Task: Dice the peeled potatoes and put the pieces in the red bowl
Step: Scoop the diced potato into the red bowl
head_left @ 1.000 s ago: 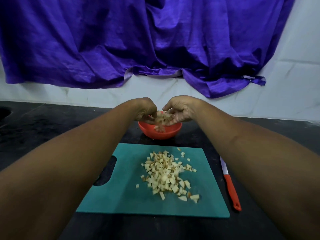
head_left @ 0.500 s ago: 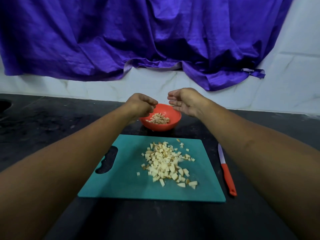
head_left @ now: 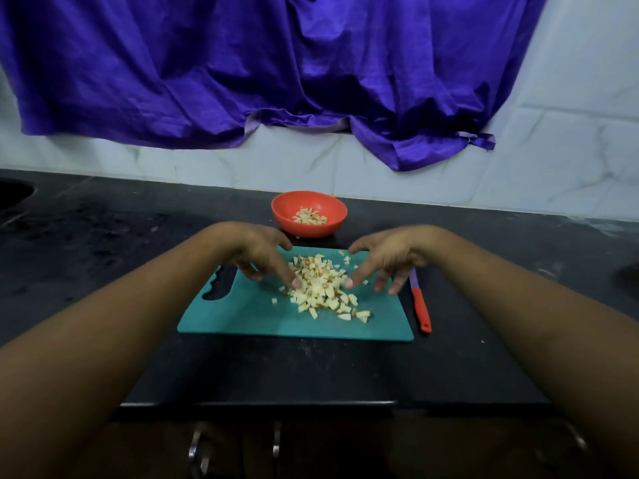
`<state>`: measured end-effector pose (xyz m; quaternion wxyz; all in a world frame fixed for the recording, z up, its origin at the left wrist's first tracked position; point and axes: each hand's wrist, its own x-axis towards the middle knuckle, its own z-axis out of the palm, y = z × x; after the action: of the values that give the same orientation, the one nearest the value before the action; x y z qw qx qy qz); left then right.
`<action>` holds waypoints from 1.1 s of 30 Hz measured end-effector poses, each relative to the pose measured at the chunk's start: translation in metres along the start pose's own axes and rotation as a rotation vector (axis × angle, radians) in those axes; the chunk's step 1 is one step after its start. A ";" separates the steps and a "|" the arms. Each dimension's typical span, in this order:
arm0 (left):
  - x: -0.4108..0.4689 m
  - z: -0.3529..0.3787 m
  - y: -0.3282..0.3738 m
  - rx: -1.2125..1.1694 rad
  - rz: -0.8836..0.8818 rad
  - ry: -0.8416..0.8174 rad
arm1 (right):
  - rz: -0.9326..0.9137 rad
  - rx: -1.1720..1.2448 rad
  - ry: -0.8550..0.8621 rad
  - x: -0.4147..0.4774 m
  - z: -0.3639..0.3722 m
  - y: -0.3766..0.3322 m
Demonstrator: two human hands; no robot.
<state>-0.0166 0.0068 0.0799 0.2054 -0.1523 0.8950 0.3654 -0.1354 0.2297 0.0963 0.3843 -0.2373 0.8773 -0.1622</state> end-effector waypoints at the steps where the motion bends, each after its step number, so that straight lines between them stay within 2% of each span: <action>1: -0.001 0.005 0.003 0.062 -0.021 -0.029 | 0.021 -0.057 -0.017 -0.002 0.006 0.000; 4: 0.007 0.020 0.011 0.231 -0.078 -0.080 | 0.050 -0.182 -0.014 -0.001 0.020 -0.006; 9: 0.013 0.029 0.025 0.177 -0.094 -0.022 | -0.010 -0.178 0.016 0.016 0.039 -0.029; 15: 0.016 0.034 0.022 -0.025 -0.010 0.072 | -0.094 -0.022 0.078 0.025 0.045 -0.036; 25: 0.017 0.038 0.020 -0.164 0.044 0.145 | -0.144 0.210 0.144 0.027 0.045 -0.028; 33: 0.009 0.035 0.025 -0.382 0.039 0.197 | -0.113 0.611 0.091 0.024 0.042 -0.028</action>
<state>-0.0267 0.0478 0.0680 0.0773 -0.2060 0.8281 0.5156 -0.1095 0.1886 0.0676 0.3888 -0.1516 0.7898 -0.4496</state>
